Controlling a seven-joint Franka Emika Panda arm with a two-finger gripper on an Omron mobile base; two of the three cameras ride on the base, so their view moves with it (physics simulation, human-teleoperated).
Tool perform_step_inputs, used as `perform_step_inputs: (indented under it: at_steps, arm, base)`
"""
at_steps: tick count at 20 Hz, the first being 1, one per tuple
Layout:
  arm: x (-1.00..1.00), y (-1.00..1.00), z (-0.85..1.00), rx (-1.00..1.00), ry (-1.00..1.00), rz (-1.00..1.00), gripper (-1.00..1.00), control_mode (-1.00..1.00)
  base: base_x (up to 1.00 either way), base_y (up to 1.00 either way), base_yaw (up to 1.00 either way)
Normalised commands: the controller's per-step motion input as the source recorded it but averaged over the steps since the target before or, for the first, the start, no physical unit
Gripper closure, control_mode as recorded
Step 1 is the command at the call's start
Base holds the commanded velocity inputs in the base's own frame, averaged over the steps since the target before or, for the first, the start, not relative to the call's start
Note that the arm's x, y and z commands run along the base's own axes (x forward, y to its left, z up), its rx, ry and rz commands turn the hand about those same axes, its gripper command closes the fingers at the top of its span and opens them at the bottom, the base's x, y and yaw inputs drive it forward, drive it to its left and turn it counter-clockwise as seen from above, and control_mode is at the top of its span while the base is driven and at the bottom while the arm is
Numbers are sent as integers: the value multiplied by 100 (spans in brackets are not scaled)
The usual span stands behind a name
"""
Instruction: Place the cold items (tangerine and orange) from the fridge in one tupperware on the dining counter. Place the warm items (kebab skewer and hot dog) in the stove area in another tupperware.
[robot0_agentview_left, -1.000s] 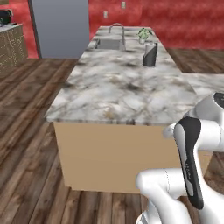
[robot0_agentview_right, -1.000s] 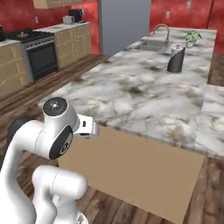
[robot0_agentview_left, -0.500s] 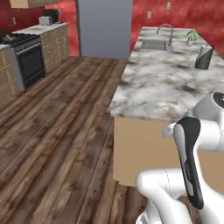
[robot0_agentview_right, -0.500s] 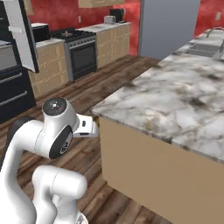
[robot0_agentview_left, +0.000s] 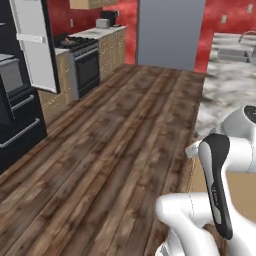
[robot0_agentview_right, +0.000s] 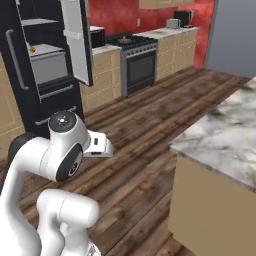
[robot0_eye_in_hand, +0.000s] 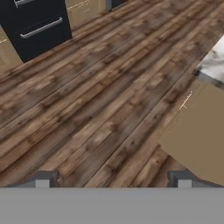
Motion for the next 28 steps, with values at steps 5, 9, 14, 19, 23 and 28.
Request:
perform_step_inputs:
  at_steps: [5,9,14,19,23,28]
  arm:
    - [0,0,0,0,0,0,-100,100]
    - [0,0,0,0,0,0,-100,100]
    - [0,0,0,0,0,0,-100,100]
    - [0,0,0,0,0,0,-100,100]
    - [0,0,0,0,0,0,-100,100]
    - [0,0,0,0,0,0,-100,100]
  base:
    - [63,94,30]
    - [63,25,13]
    - [82,0,6]
    - [94,1,5]
    - [100,15,15]
    - [100,25,22]
